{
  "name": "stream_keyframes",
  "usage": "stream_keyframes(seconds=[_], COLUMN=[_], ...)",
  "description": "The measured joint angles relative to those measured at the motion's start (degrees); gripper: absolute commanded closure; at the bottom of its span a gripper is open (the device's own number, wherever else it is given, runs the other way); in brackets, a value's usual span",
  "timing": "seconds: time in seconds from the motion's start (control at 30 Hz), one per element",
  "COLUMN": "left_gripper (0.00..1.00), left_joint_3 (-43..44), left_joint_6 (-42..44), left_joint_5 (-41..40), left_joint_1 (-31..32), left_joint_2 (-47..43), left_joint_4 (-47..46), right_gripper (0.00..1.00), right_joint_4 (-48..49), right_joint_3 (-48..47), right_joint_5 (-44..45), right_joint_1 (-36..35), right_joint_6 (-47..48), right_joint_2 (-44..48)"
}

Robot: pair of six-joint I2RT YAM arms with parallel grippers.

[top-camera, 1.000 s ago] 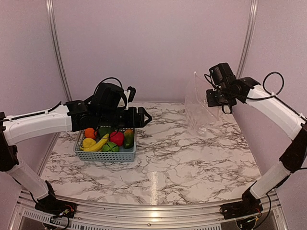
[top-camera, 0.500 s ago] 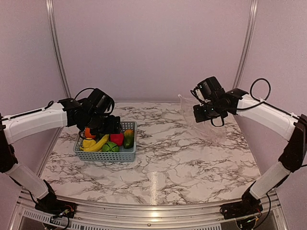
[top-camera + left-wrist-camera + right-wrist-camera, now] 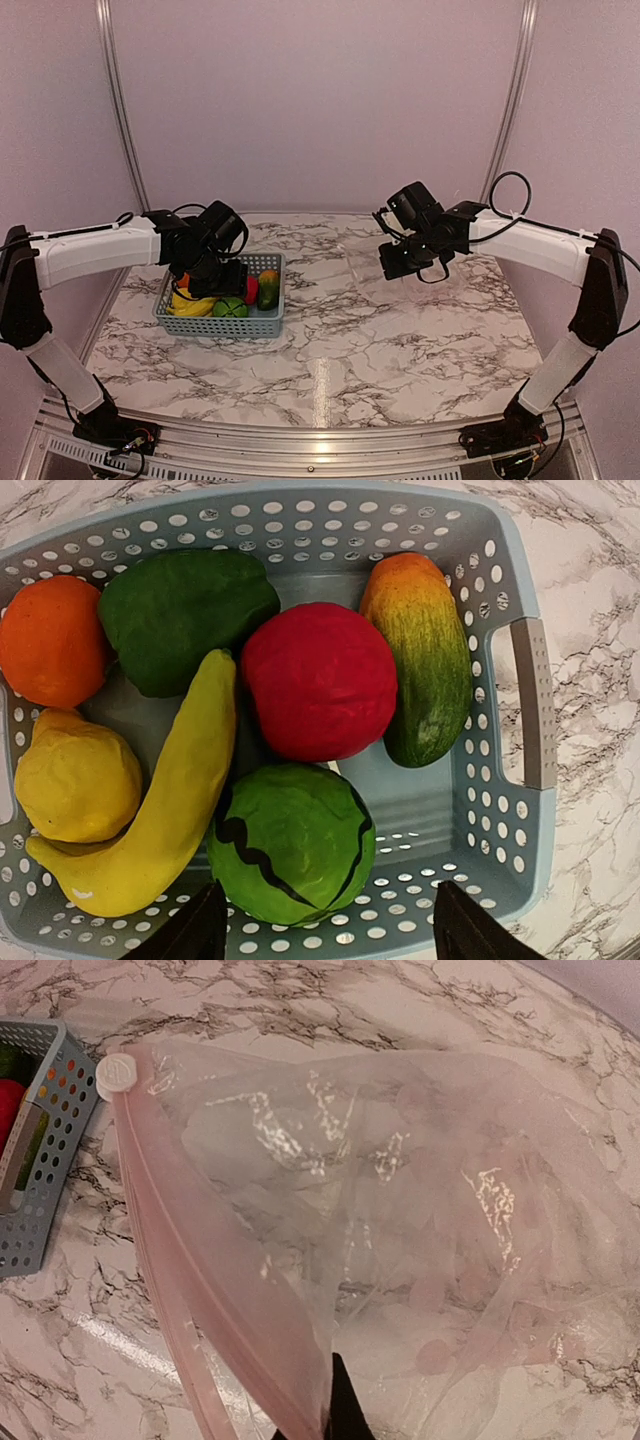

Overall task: Place the food in the zip-top bag and seal the zipper
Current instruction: Pick up the fake fruit from the bin.

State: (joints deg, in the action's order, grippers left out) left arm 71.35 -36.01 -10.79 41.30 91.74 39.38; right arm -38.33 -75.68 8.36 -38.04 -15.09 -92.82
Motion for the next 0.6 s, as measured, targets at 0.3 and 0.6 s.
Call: stream_keyframes(seconds=[0.3,0.6], left_gripper=[0.26,0.21], left_joint_3=[-0.7,-0.8], left_joint_6=[-0.8,-1.1], left_joint_5=[0.2,0.2], left_joint_1=[0.0,-0.1], left_joint_2=[2.4,6.0], left_joint_4=[1.0,1.2], right_gripper=[1.0,1.0], right_joint_4=[0.6,1.5], right_joint_3=[0.0,0.0], right_joint_5=[-1.4,-2.2], right_joint_1=[0.0,0.0], right_joint_6=[-0.4,-1.2], right_joint_2=[0.1,0.2])
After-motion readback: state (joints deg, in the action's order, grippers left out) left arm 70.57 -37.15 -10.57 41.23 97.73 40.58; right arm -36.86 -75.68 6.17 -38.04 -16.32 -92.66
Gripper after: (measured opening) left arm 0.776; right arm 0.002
